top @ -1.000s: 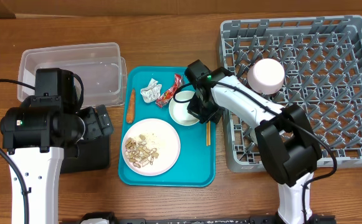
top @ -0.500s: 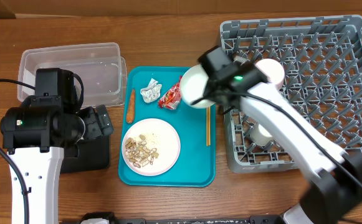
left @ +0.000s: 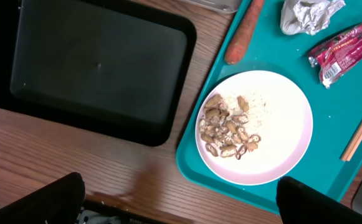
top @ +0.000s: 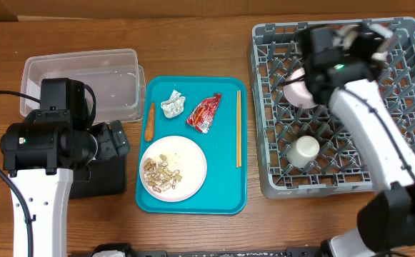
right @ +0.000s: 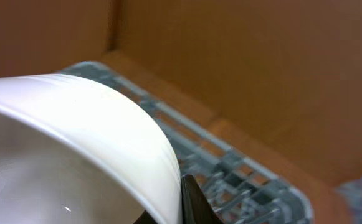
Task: Sort waste into correct bins and load items into the dishwasher
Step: 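Place the white bowl in the rack's back right area and release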
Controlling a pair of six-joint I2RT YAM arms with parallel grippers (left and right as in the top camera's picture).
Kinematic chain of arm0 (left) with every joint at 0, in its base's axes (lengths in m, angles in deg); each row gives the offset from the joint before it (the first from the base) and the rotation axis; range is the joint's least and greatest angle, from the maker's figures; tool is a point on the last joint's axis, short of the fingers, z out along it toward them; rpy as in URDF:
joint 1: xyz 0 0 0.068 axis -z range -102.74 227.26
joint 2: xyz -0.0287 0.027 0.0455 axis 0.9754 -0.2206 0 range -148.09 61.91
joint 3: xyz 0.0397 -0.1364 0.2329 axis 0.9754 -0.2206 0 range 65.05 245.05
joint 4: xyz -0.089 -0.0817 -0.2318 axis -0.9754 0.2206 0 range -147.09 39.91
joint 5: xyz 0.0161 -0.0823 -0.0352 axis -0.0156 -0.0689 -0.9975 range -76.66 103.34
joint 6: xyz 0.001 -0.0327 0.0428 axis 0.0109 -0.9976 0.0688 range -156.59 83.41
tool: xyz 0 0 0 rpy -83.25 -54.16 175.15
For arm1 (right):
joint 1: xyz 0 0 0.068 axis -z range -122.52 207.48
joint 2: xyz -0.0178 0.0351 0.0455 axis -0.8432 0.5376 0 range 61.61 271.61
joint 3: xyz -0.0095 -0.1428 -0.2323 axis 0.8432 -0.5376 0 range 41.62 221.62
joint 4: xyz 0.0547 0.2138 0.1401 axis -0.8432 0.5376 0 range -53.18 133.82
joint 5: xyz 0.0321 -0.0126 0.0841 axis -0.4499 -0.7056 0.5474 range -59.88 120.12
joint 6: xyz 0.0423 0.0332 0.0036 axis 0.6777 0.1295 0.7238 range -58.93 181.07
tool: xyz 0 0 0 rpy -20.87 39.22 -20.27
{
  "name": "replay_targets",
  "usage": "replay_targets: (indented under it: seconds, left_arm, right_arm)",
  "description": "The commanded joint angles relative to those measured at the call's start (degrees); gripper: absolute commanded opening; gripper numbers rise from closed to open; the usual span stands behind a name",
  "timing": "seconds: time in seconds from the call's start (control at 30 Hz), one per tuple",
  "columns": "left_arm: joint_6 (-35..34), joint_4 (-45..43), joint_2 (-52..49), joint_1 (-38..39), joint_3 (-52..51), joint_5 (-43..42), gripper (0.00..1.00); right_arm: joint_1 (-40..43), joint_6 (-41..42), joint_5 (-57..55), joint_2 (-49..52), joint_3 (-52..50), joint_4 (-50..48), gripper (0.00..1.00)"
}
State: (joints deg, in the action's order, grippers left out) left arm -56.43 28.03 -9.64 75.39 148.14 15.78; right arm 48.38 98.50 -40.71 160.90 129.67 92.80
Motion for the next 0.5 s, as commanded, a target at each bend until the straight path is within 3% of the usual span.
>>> replay_targets:
  seconds: [0.0, 0.1, 0.3, 0.47]
  left_arm:
    - [-1.2, -0.1, -0.3, 0.4, 0.3, 1.0, 1.00]
    - [-1.2, -0.1, -0.3, 0.4, 0.3, 1.0, 1.00]
    - [-1.2, -0.1, -0.3, 0.4, 0.3, 1.0, 1.00]
    - [-1.2, -0.1, -0.3, 0.4, 0.3, 1.0, 1.00]
  right_arm:
    - [4.2, -1.9, -5.6, 3.7, 0.1, -1.4, 0.04]
    - [7.0, -2.4, -5.7, 6.7, 0.1, -2.3, 0.04]
    - [10.1, -15.2, -6.7, 12.6, 0.1, -9.8, 0.04]
    - [9.6, -15.3, -6.7, 14.4, 0.1, -9.7, 0.04]
